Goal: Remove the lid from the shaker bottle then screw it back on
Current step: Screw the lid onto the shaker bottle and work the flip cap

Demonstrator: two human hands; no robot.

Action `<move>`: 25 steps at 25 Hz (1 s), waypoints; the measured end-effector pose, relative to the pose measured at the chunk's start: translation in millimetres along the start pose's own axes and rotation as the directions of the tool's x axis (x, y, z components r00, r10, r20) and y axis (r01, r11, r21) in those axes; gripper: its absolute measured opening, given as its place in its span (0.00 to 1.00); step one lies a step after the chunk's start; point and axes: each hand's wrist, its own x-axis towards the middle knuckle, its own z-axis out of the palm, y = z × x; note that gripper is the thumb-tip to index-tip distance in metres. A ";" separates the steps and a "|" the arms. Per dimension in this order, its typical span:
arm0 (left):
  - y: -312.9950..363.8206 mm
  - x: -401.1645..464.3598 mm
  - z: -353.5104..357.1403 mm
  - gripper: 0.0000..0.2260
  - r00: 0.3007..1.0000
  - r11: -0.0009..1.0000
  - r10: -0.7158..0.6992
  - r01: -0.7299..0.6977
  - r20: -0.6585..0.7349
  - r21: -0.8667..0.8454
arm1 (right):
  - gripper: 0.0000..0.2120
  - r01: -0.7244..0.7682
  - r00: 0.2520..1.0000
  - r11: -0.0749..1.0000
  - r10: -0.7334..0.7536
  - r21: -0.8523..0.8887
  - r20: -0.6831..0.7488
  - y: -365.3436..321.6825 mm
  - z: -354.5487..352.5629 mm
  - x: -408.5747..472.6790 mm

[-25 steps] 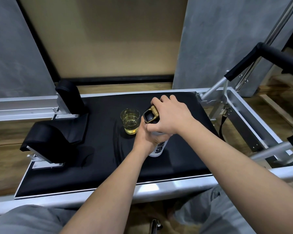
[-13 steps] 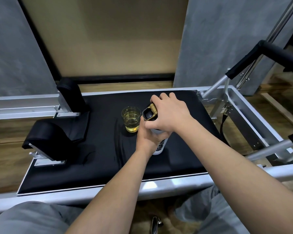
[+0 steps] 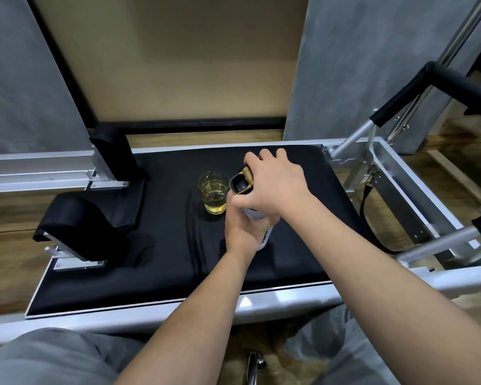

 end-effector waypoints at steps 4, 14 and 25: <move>-3.8 0.8 0.3 0.13 0.998 0.994 -0.019 0.024 0.056 -0.106 | 0.36 -0.004 1.000 1.000 0.004 0.006 -0.025 -0.8 2.3 -1.5; 1.2 -2.2 1.0 0.12 0.996 0.993 -0.036 0.045 0.087 -0.107 | 0.37 -0.024 0.999 1.000 0.024 -0.015 -0.046 -5.7 5.7 -3.5; -1.1 1.7 -19.4 0.44 0.989 0.973 -0.120 0.099 0.092 0.207 | 0.40 -0.018 0.999 1.000 0.018 0.006 -0.030 6.0 1.8 -9.1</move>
